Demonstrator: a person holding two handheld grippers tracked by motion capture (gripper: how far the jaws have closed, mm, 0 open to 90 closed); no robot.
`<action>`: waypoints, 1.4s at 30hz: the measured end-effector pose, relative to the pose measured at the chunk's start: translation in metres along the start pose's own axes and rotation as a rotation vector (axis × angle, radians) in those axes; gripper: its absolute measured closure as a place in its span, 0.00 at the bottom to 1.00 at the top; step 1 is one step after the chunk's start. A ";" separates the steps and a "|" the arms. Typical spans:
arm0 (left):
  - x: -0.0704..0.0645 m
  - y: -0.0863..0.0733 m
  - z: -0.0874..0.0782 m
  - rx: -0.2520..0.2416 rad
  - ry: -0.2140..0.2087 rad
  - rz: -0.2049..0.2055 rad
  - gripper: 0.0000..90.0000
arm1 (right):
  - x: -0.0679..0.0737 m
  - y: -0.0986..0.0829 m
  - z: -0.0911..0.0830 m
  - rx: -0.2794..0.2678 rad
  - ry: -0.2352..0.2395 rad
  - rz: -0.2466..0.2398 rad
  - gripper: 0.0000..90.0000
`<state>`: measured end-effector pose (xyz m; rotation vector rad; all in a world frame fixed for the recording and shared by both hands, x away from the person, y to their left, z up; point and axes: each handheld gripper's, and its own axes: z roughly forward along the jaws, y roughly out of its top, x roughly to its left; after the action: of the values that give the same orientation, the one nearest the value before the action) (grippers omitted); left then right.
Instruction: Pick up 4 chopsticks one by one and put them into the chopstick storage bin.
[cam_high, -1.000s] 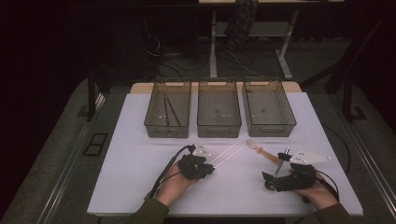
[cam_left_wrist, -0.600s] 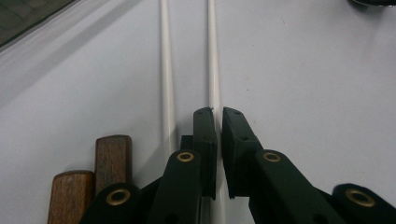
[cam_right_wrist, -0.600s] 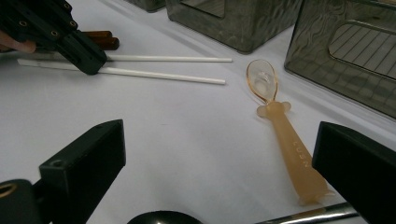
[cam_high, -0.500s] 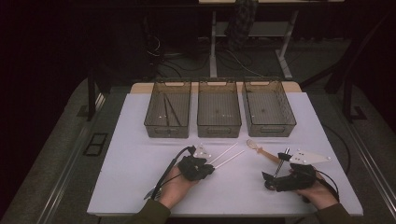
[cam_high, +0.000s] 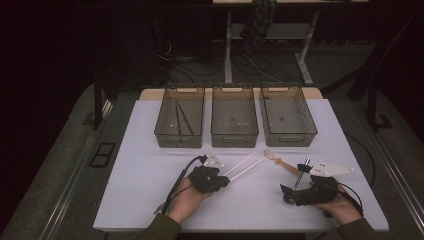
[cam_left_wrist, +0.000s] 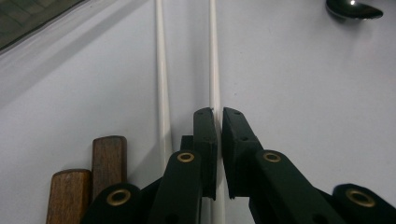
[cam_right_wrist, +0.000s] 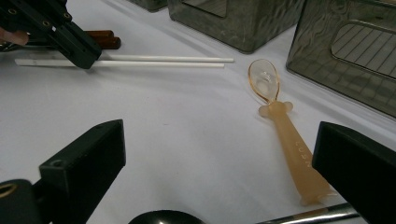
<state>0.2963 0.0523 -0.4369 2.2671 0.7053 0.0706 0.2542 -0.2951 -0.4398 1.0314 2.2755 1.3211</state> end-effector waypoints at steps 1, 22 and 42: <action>0.000 0.000 -0.001 -0.002 -0.002 -0.002 0.94 | 0.000 0.000 0.000 0.000 -0.001 0.001 0.03; 0.015 0.008 -0.028 -0.057 -0.040 -0.055 0.94 | 0.002 -0.001 0.003 0.004 0.013 0.003 0.03; 0.039 0.004 -0.057 -0.129 -0.009 -0.104 0.94 | 0.001 -0.001 0.004 0.001 0.012 0.001 0.03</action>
<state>0.3167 0.1068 -0.4000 2.1041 0.7897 0.0542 0.2555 -0.2915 -0.4425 1.0285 2.2846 1.3299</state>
